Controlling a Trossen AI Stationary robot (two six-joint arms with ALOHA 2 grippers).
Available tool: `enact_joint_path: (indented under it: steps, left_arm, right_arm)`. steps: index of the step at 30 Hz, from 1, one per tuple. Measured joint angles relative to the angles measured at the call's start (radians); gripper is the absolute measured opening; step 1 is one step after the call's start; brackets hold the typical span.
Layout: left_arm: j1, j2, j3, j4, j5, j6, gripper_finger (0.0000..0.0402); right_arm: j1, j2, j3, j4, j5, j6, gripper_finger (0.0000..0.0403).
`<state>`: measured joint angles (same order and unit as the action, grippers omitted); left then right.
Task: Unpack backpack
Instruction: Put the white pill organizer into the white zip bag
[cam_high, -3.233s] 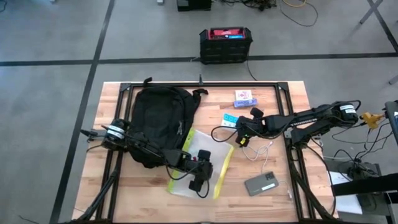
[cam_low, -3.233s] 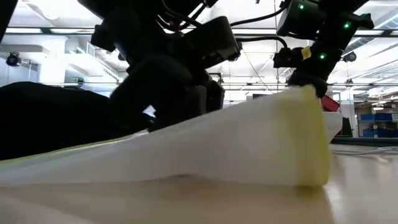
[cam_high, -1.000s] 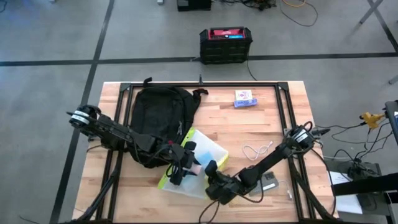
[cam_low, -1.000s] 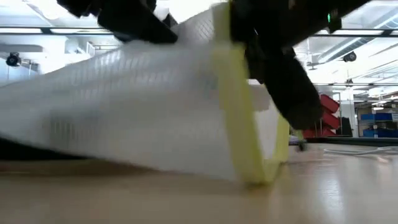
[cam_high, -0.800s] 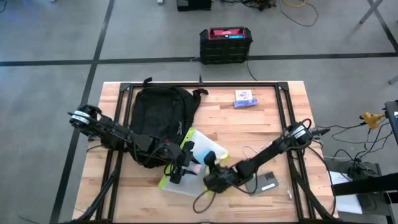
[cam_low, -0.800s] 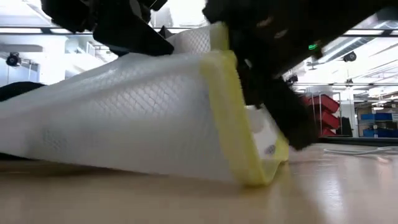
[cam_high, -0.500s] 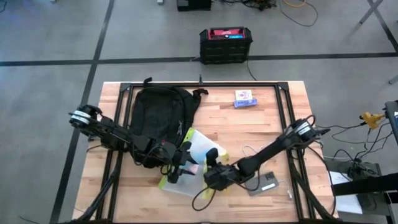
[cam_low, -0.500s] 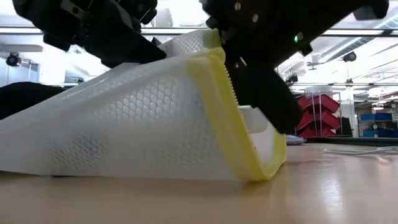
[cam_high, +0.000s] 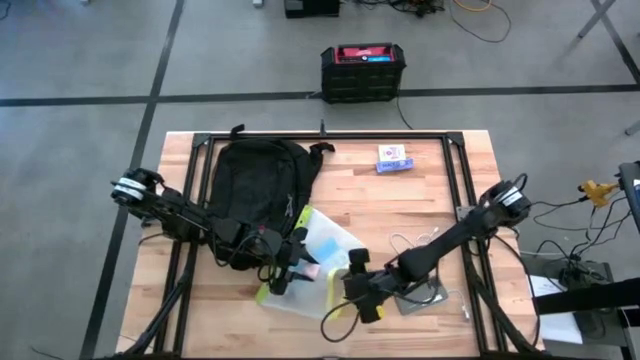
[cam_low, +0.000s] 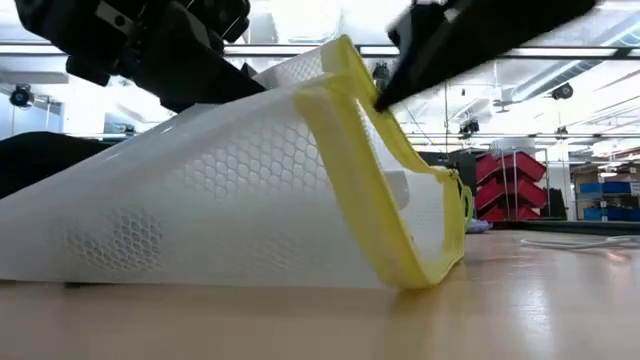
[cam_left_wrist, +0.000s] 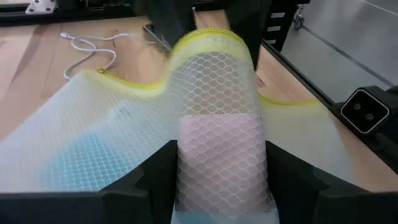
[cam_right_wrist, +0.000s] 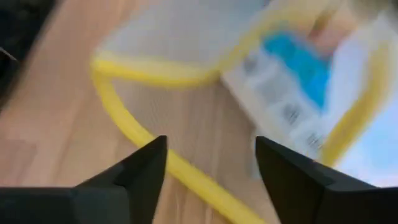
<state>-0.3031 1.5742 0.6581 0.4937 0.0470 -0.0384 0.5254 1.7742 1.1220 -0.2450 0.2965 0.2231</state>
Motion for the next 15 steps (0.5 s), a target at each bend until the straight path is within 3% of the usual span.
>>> enact_joint_path:
  steps: [5, 7, 11, 15]
  left_arm:
    - [-0.002, 0.0, 0.007, -0.003, -0.001, -0.002, 0.0179]
    - [-0.002, 0.003, 0.007, -0.004, -0.002, -0.005, 0.0178]
    - [-0.001, 0.019, 0.007, -0.004, -0.002, -0.005, 0.0178]
    - [-0.001, 0.024, 0.006, -0.01, -0.004, -0.015, 0.0178]
  right_arm:
    - [-0.013, 0.089, -0.04, 0.0, 0.014, 0.12, 0.006]
    - [-0.014, 0.12, -0.041, 0.013, 0.085, 0.127, 0.0016]
    - [-0.041, 0.175, -0.031, 0.11, 0.281, 0.092, 0.0019]
    - [-0.078, 0.182, -0.029, 0.158, 0.331, 0.046, 0.0003]
